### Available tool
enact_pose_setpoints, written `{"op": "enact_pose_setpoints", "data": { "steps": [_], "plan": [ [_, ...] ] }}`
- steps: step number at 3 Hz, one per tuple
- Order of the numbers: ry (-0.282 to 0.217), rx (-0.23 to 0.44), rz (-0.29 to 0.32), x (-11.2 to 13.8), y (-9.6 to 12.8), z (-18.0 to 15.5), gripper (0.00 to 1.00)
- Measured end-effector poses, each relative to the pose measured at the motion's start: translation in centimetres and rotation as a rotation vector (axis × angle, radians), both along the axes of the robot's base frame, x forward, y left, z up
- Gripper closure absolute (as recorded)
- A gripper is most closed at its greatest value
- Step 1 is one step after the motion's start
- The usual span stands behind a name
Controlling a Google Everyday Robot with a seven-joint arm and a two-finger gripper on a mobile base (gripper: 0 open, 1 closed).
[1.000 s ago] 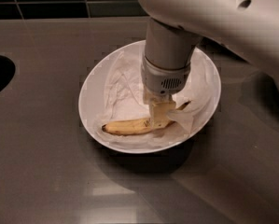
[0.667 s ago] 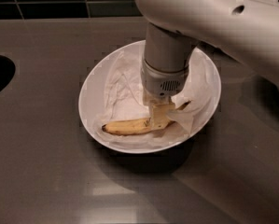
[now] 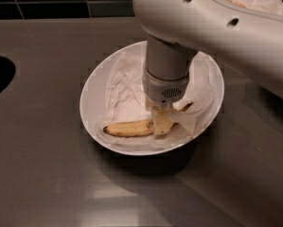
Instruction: Pick banana from white bowl
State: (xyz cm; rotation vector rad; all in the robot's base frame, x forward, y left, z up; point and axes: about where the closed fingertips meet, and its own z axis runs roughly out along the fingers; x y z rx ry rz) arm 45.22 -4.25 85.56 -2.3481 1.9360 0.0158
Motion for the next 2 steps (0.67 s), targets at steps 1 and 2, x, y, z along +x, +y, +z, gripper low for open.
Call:
{"op": "enact_pose_setpoints", "data": {
  "steps": [1,2],
  "plan": [
    [0.005,-0.016,-0.005,-0.11,-0.22,-0.62,0.49],
    [0.006,-0.017,-0.006,-0.12,-0.23,-0.66,0.68]
  ]
}}
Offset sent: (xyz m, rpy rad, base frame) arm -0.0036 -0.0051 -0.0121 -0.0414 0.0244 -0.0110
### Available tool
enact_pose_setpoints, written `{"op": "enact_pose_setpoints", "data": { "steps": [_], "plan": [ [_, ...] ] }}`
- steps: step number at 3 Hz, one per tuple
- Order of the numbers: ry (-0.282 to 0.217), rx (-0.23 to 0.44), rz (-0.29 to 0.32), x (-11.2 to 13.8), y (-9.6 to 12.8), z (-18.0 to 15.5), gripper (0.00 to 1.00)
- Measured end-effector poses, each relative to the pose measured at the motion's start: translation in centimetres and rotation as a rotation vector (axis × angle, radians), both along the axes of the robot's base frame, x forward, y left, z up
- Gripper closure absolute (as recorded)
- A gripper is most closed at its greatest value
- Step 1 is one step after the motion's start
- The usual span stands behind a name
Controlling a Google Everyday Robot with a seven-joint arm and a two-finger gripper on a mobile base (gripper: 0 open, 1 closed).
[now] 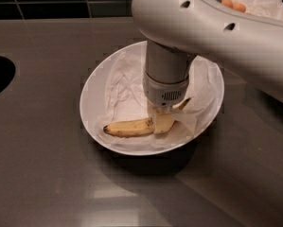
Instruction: Pick banana from white bowl
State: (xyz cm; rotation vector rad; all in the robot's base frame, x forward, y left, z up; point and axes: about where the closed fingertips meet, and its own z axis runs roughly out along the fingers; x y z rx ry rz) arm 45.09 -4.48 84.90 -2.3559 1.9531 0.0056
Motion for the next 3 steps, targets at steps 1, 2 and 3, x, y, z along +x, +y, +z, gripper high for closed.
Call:
{"op": "enact_pose_setpoints", "data": {
  "steps": [1,2,3],
  "plan": [
    [0.000,0.000,0.000,0.00,0.00,0.00,0.91],
    [0.000,0.000,0.000,0.00,0.00,0.00,1.00],
    [0.000,0.000,0.000,0.00,0.00,0.00,1.00]
  ]
}}
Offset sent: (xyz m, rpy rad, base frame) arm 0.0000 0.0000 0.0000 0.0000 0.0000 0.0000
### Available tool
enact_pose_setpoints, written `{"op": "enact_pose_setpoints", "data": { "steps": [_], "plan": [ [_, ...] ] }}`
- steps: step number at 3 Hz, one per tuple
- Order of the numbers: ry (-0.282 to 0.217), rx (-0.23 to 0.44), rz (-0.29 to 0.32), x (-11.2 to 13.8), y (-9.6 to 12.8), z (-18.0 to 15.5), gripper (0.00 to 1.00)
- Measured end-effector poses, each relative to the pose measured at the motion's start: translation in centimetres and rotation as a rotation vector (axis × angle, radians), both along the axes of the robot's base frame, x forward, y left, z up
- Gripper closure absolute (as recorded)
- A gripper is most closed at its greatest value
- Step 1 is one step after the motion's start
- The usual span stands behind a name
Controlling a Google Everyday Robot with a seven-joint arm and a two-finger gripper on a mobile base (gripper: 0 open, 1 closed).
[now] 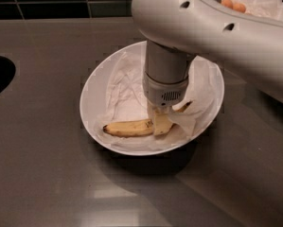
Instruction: Pick banana from white bowl
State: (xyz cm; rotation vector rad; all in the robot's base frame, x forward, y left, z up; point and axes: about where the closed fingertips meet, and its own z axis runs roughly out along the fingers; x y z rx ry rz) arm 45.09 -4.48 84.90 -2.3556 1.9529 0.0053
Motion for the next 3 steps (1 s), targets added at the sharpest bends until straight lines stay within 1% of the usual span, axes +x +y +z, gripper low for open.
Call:
{"op": "enact_pose_setpoints", "data": {
  "steps": [1,2,3],
  "plan": [
    [-0.019,0.003,-0.002,-0.3,0.1,0.6,1.00],
    [-0.095,0.000,0.014,-2.3,1.1,3.2,1.00],
    [-0.222,0.002,0.026,-5.2,2.3,7.5,1.00]
  ]
}}
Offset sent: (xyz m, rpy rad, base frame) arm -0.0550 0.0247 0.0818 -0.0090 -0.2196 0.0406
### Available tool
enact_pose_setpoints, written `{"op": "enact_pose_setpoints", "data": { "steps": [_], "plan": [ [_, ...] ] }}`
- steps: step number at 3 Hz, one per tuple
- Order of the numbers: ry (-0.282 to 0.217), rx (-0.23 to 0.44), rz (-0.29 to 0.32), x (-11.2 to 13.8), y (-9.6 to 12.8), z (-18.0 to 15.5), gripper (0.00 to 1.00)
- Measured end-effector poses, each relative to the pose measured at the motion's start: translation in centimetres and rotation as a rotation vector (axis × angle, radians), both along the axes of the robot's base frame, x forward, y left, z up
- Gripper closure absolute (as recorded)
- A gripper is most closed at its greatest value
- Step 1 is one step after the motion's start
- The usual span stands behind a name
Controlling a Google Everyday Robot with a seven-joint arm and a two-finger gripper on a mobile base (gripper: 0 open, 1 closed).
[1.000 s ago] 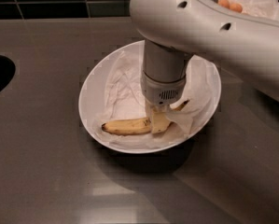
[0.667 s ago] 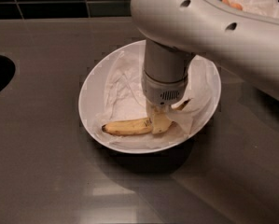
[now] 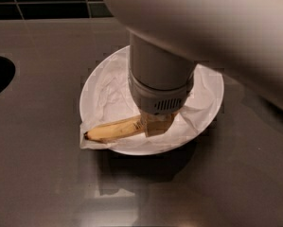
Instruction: Pick banana from white bowl
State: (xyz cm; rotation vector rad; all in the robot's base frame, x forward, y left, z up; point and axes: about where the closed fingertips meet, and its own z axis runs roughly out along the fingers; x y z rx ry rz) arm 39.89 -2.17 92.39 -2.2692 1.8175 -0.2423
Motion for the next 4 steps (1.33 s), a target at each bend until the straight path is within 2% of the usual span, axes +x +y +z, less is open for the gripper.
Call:
{"op": "enact_pose_setpoints", "data": {
  "steps": [1,4],
  "plan": [
    [-0.068,0.005,-0.003,-1.43,0.33,2.41,1.00],
    [-0.068,0.005,-0.004,-1.43,0.33,2.41,1.00]
  ]
}}
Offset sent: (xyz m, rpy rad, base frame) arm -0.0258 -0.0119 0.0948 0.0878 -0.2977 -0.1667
